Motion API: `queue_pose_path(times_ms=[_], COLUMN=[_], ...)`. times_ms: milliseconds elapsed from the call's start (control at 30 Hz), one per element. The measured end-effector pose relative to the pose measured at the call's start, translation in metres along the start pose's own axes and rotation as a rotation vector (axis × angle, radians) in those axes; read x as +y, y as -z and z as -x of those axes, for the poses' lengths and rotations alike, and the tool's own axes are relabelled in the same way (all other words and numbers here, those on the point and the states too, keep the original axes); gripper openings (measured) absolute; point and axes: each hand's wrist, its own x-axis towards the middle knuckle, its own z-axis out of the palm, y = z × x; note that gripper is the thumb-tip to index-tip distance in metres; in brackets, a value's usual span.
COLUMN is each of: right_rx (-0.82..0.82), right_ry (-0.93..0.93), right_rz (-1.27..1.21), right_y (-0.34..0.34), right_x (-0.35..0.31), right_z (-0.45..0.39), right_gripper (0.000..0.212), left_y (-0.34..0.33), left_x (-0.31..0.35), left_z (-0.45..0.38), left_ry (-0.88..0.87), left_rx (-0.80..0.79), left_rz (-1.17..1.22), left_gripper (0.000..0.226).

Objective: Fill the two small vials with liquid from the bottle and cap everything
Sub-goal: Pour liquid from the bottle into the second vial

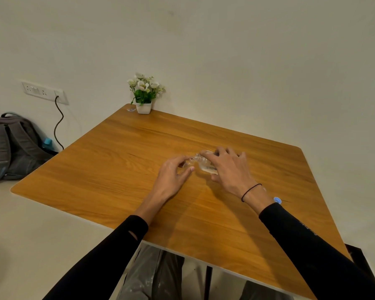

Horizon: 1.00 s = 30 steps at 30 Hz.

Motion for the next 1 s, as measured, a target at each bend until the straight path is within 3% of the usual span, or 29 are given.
queue_pose_path(times_ms=[1000], right_rx=[-0.020], right_ry=[0.049], right_rz=[0.098], right_y=[0.016], right_x=[-0.002], right_z=[0.002], right_gripper=[0.075], left_y=[0.001], left_x=[0.005], left_z=[0.004], left_ry=[0.025], left_rx=[-0.017], left_rz=[-0.036], left_gripper=[0.044])
